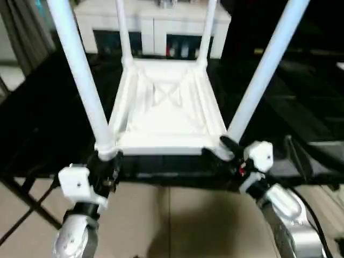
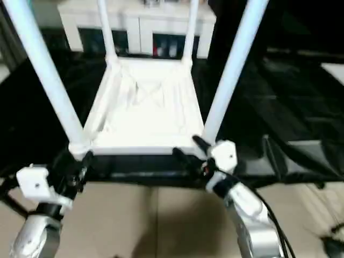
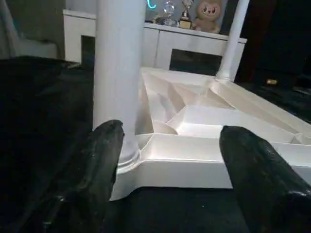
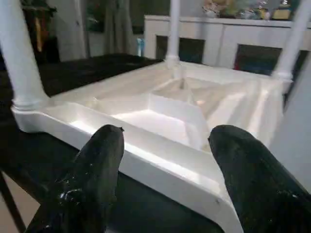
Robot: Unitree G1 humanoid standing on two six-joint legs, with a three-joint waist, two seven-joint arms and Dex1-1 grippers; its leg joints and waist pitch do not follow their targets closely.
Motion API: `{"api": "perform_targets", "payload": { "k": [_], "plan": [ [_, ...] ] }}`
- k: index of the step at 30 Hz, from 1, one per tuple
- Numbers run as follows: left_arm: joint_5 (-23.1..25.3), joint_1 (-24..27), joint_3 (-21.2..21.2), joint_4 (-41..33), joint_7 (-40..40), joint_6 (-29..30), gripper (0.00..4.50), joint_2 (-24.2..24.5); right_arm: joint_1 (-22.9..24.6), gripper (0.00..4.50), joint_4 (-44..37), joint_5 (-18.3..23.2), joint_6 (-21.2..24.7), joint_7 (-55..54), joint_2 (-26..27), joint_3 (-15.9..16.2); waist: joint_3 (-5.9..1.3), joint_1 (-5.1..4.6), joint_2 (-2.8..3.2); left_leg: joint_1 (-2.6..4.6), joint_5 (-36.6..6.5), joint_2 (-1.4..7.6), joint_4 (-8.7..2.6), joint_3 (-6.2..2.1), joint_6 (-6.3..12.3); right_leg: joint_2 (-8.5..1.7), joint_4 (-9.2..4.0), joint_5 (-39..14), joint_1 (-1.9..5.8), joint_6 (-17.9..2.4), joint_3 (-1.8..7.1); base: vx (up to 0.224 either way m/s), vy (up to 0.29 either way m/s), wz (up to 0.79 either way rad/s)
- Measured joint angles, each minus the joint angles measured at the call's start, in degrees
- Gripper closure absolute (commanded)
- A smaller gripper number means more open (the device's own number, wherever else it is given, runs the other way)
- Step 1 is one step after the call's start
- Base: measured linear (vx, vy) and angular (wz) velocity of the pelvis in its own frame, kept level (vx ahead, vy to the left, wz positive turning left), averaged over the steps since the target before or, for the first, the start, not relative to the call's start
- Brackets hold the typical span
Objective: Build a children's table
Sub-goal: Flip table
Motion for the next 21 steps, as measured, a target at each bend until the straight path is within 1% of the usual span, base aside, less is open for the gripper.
{"api": "perform_targets", "payload": {
  "k": [2,4,5,7,8,10,12,15,18,21],
  "plan": [
    [-0.6,-2.3,0.4,0.3,-0.4,1.1,0.48,1.0,-0.4,1.37,0.7,-0.6,-0.1,-0.7,0.2,0.0,0.18,-0.1,-0.26,0.17,0.0,0.44,-0.23,0.6,-0.05,0.04,-0.02,0.2,0.02,-0.3,-0.07,-0.037,-0.032,0.04],
    [-0.3,-4.7,0.7,0.7,-0.1,2.8,0.29,1.9,-0.6,1.37,1.0,-0.6,-0.1,-1.1,0.6,0.0,0.22,-0.36,-0.27,0.19,0.0,0.83,-0.27,1.17,-0.08,0.08,-0.01,0.2,-0.08,-0.4,-0.08,-0.068,-0.026,0.01],
    [-0.1,-5.5,0.7,0.8,0.1,3.5,0.27,2.1,-0.6,1.37,1.0,-0.6,-0.1,-1.2,0.6,0.0,0.25,-0.48,-0.28,0.19,0.0,0.88,-0.27,1.25,-0.09,0.08,-0.02,0.2,-0.13,-0.4,-0.07,-0.066,-0.016,-0.01],
    [-0.1,-8.9,1.6,2.2,0.9,6.1,0.23,2.8,-1.4,1.37,1.6,-0.6,-0.1,-1.6,1.1,0.1,0.32,-0.7,-0.39,0.11,0.1,0.9,-0.27,1.27,-0.28,0.08,0.0,0.3,-0.27,-0.4,-0.08,-0.028,-0.002,-0.01],
    [-0.1,-10.8,2.3,3.0,2.0,7.8,0.11,3.1,-1.8,1.37,1.6,-0.6,-0.1,-1.7,1.3,0.0,0.35,-0.81,-0.39,0.1,0.2,0.91,-0.27,1.26,-0.39,0.08,-0.01,0.5,-0.3,-0.4,-0.08,0.0,0.0,0.0],
    [-0.1,-15.6,4.5,4.8,4.7,11.2,0.11,3.9,-2.2,1.37,1.6,-0.6,-0.1,-1.9,2.1,0.2,0.35,-1.18,-0.39,0.09,0.2,0.91,-0.27,1.26,-0.43,0.08,-0.04,0.6,-0.36,-0.5,-0.08,0.0,0.0,0.0],
    [-0.1,-17.4,5.6,4.8,6.3,12.6,0.11,4.3,-2.2,1.37,1.6,-0.5,0.0,-1.9,2.2,0.2,0.37,-1.49,-0.29,0.08,0.2,0.91,-0.27,1.27,-0.43,0.08,-0.14,0.7,-0.35,-0.6,-0.07,0.0,0.0,0.0],
    [0.0,-19.6,7.1,5.3,9.5,15.3,0.11,4.5,-2.3,1.37,1.6,-0.3,0.3,-2.1,2.2,0.3,0.36,-1.75,-0.33,0.03,0.3,0.91,-0.26,1.3,-0.45,0.08,-0.2,0.9,-0.36,-1.0,-0.07,0.0,0.0,0.0],
    [-0.3,-19.8,7.6,5.3,10.2,16.7,0.11,4.3,-2.4,1.37,1.6,-0.2,0.6,-1.7,2.2,0.4,0.35,-1.67,-0.33,0.01,0.3,0.93,-0.26,1.3,-0.44,0.08,-0.2,1.1,-0.39,-1.1,-0.1,0.0,0.0,0.0],
    [-2.4,-21.8,7.9,6.2,9.3,18.3,0.11,3.9,-3.9,1.37,1.6,1.2,2.5,0.0,2.4,0.8,0.36,-1.4,-0.33,-0.16,0.4,1.13,-0.27,1.32,-0.47,0.18,-0.28,1.0,-0.53,-1.1,-0.2,0.022,-0.002,0.0]
  ]
}}
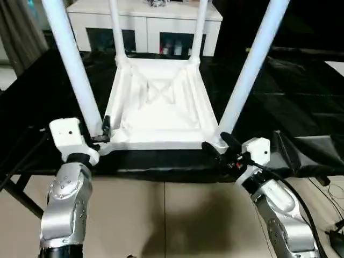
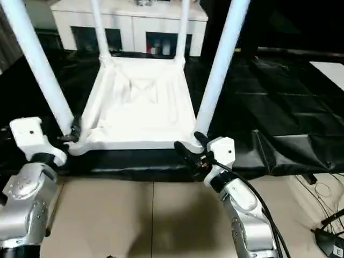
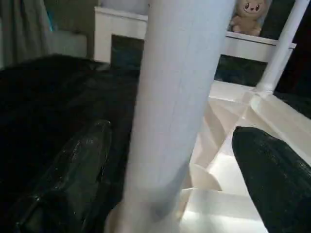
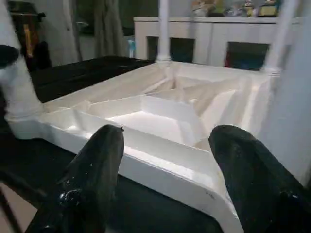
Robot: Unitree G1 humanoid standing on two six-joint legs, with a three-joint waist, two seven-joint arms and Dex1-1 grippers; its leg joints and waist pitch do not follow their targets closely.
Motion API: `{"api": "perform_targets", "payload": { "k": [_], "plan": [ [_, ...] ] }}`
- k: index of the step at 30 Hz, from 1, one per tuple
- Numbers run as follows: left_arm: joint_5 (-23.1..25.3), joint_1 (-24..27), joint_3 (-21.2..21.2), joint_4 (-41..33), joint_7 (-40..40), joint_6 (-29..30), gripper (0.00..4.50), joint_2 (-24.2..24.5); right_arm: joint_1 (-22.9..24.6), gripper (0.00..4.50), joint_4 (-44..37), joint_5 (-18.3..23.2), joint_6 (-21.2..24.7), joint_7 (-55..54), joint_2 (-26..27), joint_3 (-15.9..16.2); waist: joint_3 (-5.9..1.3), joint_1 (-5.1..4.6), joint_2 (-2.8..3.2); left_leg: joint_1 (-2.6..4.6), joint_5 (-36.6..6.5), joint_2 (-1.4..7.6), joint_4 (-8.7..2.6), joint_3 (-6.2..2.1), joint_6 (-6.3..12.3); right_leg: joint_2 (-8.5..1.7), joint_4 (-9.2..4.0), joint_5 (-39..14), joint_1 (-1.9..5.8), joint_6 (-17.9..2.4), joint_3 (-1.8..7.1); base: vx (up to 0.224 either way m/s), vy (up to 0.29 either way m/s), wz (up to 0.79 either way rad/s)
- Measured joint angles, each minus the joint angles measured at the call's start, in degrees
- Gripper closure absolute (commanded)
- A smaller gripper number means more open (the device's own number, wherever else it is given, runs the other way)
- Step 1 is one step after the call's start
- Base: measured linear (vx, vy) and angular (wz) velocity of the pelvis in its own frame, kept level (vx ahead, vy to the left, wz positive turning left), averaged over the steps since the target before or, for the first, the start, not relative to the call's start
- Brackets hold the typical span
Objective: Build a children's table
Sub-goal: Flip table
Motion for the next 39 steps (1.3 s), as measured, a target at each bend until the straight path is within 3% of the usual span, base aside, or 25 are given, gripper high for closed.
{"api": "perform_targets", "payload": {
  "k": [4,10,17,30,39],
  "plan": [
    [-1.0,-3.5,0.0,2.9,-0.2,2.4,0.11,0.1,-1.0,1.37,-1.1,3.8,3.7,3.0,0.2,1.3,0.01,0.37,0.02,-0.02,0.2,0.04,-0.02,0.04,0.14,0.03,-0.03,-0.1,-0.01,-0.1,0.01,0.0,0.0,0.0],
    [-2.5,-6.8,1.7,6.7,0.0,4.9,0.36,0.3,-1.4,1.37,-1.4,4.1,5.4,6.8,-1.0,3.3,0.13,0.84,0.21,-0.01,0.2,0.04,-0.03,0.12,0.13,0.01,-0.06,-0.1,0.0,0.0,0.03,0.0,0.0,0.0],
    [-3.3,-7.2,2.3,6.7,0.4,6.1,0.94,0.4,-2.5,1.37,-1.4,4.1,5.6,7.3,-1.1,3.7,0.47,1.24,0.75,0.05,0.2,0.05,-0.09,0.12,0.11,0.0,0.0,-0.1,-0.01,0.0,0.03,0.0,0.0,0.0],
    [-3.2,-8.3,2.0,10.8,-0.7,5.7,1.91,1.2,-2.5,1.37,-1.4,4.3,6.2,8.3,-1.0,3.7,0.54,1.39,0.86,-0.12,0.2,0.05,-0.13,0.14,0.11,-0.01,-0.04,-0.1,-0.18,0.0,0.03,0.0,0.0,0.0],
    [-2.2,-8.9,1.7,11.9,-0.8,5.2,2.26,1.7,-2.5,1.37,-1.4,4.9,6.2,8.6,-0.9,3.7,0.75,1.55,1.21,-0.13,0.2,0.05,-0.26,0.16,0.07,-0.03,-0.01,-0.1,-0.24,0.0,0.03,0.0,0.0,0.0]
  ]
}}
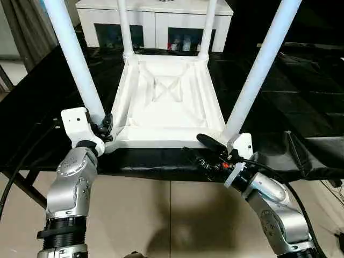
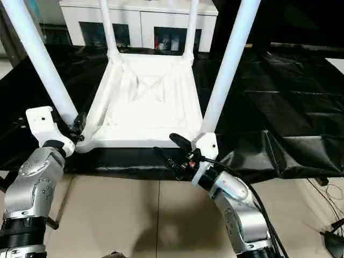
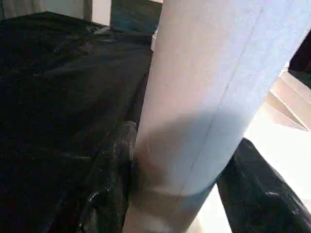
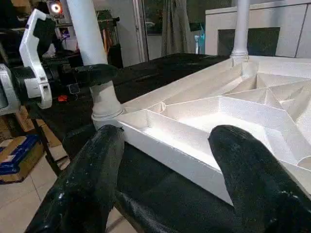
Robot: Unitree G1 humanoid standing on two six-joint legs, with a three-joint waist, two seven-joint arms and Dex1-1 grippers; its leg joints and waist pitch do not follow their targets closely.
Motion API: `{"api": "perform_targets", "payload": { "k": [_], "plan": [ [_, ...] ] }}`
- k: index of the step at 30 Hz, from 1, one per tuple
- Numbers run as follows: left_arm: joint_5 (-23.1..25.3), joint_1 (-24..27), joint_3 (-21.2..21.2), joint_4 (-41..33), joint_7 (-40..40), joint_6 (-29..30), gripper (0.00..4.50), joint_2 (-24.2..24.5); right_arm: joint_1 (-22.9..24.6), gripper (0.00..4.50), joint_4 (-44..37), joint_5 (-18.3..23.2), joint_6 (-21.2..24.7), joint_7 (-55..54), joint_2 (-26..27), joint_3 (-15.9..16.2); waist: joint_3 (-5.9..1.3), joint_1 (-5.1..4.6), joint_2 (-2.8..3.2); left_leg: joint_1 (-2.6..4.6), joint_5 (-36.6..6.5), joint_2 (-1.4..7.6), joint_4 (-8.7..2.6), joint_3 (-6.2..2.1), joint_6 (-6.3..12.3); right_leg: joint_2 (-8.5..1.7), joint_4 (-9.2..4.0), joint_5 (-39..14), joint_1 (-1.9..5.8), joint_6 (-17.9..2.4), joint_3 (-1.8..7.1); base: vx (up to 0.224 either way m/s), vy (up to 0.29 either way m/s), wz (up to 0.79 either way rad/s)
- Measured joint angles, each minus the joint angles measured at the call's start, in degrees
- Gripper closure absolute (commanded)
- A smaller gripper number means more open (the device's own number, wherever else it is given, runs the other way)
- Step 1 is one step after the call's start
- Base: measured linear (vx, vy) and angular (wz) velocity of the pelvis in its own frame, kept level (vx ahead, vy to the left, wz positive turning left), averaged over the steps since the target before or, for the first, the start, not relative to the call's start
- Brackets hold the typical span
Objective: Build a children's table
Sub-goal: Flip table
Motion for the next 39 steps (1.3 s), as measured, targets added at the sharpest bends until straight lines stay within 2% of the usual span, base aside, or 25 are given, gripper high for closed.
{"api": "perform_targets", "payload": {
  "k": [4,8,10,13,14,15,17,20,27,31,36,39],
  "plan": [
    [-1.3,-1.0,2.2,0.7,0.2,0.1,2.28,-2.6,-0.1,1.37,1.0,-0.6,0.1,-1.8,0.8,-0.1,0.02,0.32,0.11,0.01,0.1,0.0,-0.25,0.11,-0.16,-0.05,-0.01,0.0,-0.07,0.0,0.0,0.0,0.0,0.0],
    [-3.3,-1.8,4.0,0.7,0.7,0.4,2.28,-5.9,-0.1,1.37,3.3,-1.4,0.6,-3.7,1.3,-0.2,0.08,1.0,0.83,-0.15,0.1,0.0,-0.43,0.44,-0.14,-0.16,0.01,0.0,-0.36,0.0,0.11,0.0,0.0,0.0],
    [-7.0,-2.1,5.2,0.1,1.1,0.9,2.28,-9.1,-0.1,1.37,4.2,-1.6,1.3,-5.2,2.0,-0.6,-0.06,1.54,1.16,-0.29,0.5,0.03,-0.59,0.54,0.2,-0.19,0.01,0.0,-0.54,0.0,0.09,0.0,0.0,0.0],
    [-13.6,-2.2,6.1,-0.5,1.1,1.9,2.28,-13.0,-0.4,1.37,5.8,-2.7,2.5,-8.8,2.8,-1.4,-0.08,2.08,1.22,-0.61,0.8,0.32,-0.59,0.96,0.52,-0.19,-0.03,0.0,-0.75,0.0,0.07,0.0,0.0,0.0],
    [-14.9,-2.2,6.0,-0.5,0.9,2.3,2.28,-14.0,-1.0,1.37,7.0,-3.4,2.5,-10.4,3.2,-1.9,-0.06,2.1,1.18,-0.67,0.9,0.42,-0.56,1.16,0.54,-0.19,-0.04,0.0,-0.79,0.0,0.07,0.0,0.0,0.0],
    [-15.8,-2.1,5.9,-0.5,0.6,2.6,2.28,-14.6,-1.5,1.09,7.9,-3.7,2.5,-11.5,3.7,-2.6,-0.02,2.09,1.13,-0.76,0.9,0.43,-0.55,1.26,0.56,-0.21,-0.05,0.0,-0.88,0.0,0.09,0.0,0.0,0.0],
    [-16.4,-2.1,5.4,-0.5,0.2,3.2,2.28,-15.0,-2.3,1.02,8.6,-3.5,2.5,-12.6,4.6,-3.5,0.04,1.81,1.02,-0.81,0.9,0.46,-0.54,1.36,0.58,-0.21,-0.05,0.0,-0.94,0.0,0.14,0.0,0.0,0.0],
    [-15.8,-2.1,5.4,-0.6,0.1,3.2,2.34,-15.0,-3.6,0.75,9.3,-0.5,2.3,-15.1,8.1,-7.2,0.06,1.32,1.02,-0.79,0.9,0.51,-0.56,1.37,0.57,-0.2,-0.03,0.0,-0.97,0.0,0.13,0.0,0.0,0.0],
    [-15.3,-2.2,5.0,-0.7,0.2,3.3,2.36,-14.9,-11.8,0.23,12.4,7.7,1.1,-17.4,14.0,-13.1,0.01,1.35,1.12,-0.73,0.9,0.6,-0.59,1.4,0.54,-0.14,0.01,0.0,-0.99,0.0,0.11,0.0,0.0,0.0],
    [-15.3,-2.2,5.0,-0.7,0.3,3.4,2.36,-14.7,-16.8,0.0,19.1,8.3,0.9,-18.5,15.1,-15.3,0.0,1.24,1.13,-0.74,0.9,0.6,-0.57,1.49,0.54,-0.16,0.02,0.0,-0.99,0.0,0.13,0.0,0.0,0.0],
    [-15.3,-2.3,4.9,-0.7,0.3,3.7,2.36,-14.8,-25.1,0.0,29.2,8.5,0.3,-21.4,14.4,-18.9,0.0,1.25,1.16,-0.73,1.0,0.63,-0.57,1.51,0.44,-0.15,0.12,0.1,-1.05,-0.1,0.12,0.0,0.0,0.0],
    [-15.3,-2.3,4.7,-0.8,0.3,3.9,2.36,-14.8,-30.3,0.0,35.7,8.4,-0.6,-22.8,13.6,-20.0,-0.02,1.39,1.18,-0.74,1.0,0.64,-0.57,1.52,0.45,-0.15,0.13,0.1,-1.06,-0.1,0.1,0.0,0.0,0.0]
  ]
}}
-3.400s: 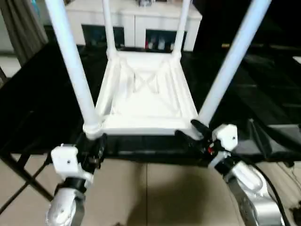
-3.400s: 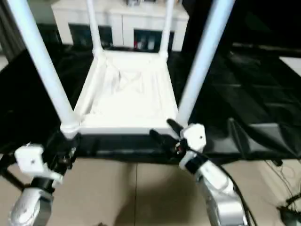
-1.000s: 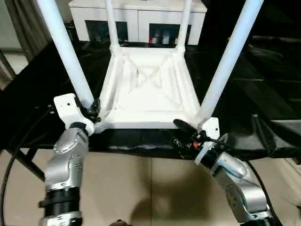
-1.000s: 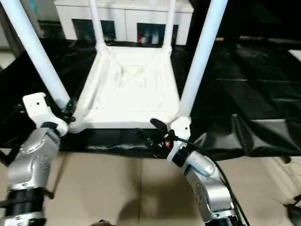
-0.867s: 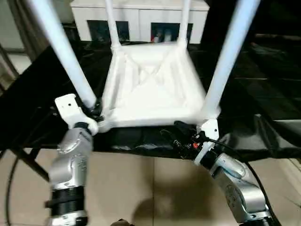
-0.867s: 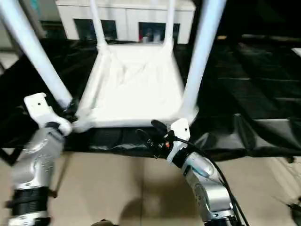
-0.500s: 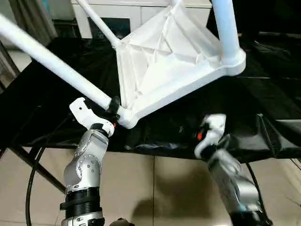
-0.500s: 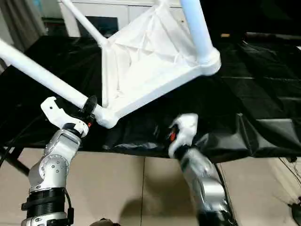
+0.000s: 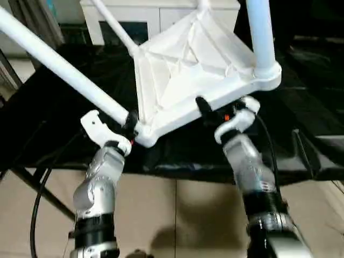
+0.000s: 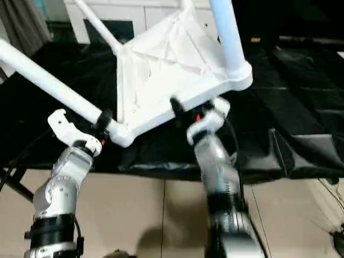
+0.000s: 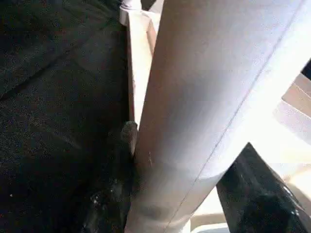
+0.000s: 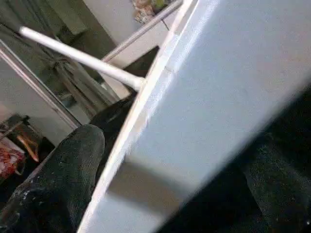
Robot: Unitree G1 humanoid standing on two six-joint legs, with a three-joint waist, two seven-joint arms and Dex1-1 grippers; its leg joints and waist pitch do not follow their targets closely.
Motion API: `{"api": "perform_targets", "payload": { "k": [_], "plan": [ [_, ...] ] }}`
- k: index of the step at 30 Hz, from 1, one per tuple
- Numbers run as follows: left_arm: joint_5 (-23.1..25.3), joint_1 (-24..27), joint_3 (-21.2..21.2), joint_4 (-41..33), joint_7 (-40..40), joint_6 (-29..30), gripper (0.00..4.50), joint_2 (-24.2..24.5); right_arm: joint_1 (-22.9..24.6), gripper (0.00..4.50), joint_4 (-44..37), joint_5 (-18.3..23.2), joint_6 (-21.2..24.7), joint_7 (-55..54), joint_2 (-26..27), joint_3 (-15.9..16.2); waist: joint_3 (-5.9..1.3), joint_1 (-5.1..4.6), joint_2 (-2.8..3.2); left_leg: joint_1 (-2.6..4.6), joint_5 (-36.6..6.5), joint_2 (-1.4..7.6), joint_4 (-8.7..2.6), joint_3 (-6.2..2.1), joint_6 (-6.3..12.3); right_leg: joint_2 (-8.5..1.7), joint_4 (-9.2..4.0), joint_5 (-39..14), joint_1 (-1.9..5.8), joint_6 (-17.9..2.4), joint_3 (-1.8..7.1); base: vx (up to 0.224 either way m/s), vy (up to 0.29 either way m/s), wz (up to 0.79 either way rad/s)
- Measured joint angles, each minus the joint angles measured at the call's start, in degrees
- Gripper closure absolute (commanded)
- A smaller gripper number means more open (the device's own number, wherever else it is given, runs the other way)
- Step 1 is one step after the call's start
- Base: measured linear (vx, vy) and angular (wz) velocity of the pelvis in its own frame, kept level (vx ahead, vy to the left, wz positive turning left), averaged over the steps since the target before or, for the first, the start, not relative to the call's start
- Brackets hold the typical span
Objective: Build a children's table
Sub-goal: Flip table
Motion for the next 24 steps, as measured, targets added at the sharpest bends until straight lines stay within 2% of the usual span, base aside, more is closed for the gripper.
{"api": "perform_targets", "payload": {
  "k": [6,15,22,24],
  "plan": [
    [0.0,0.0,-0.2,-0.1,0.0,0.1,2.36,0.0,-3.1,0.0,6.6,0.5,-0.9,0.8,-0.9,-1.8,0.0,0.03,0.0,-0.02,0.2,0.0,0.0,0.06,0.3,-0.01,0.02,0.0,-0.02,0.0,0.01,0.0,0.0,0.0],
    [0.0,0.1,-0.4,-0.5,0.0,0.6,2.36,0.0,-12.1,0.0,18.5,2.6,-3.6,2.4,-3.4,-6.8,0.01,0.12,-0.02,-0.12,0.3,0.07,0.03,0.22,0.44,-0.05,0.1,0.0,-0.14,-0.1,0.0,0.0,0.0,0.0],
    [0.0,0.1,-0.4,-0.8,0.0,0.6,2.36,0.0,-13.6,0.68,22.9,1.4,-4.2,3.1,-5.1,-6.8,0.02,0.11,-0.05,-0.4,0.4,0.13,0.15,0.3,0.65,-0.05,0.29,0.1,-0.48,-0.1,0.01,0.0,0.0,0.0],
    [0.0,0.3,-0.4,-0.9,0.1,0.6,2.36,0.0,-14.2,0.68,23.9,1.4,-4.3,3.3,-5.1,-6.9,0.01,0.08,-0.05,-0.4,0.4,0.15,0.17,0.35,0.67,-0.05,0.3,0.1,-0.49,-0.1,0.02,0.0,0.0,0.0]
  ]
}}
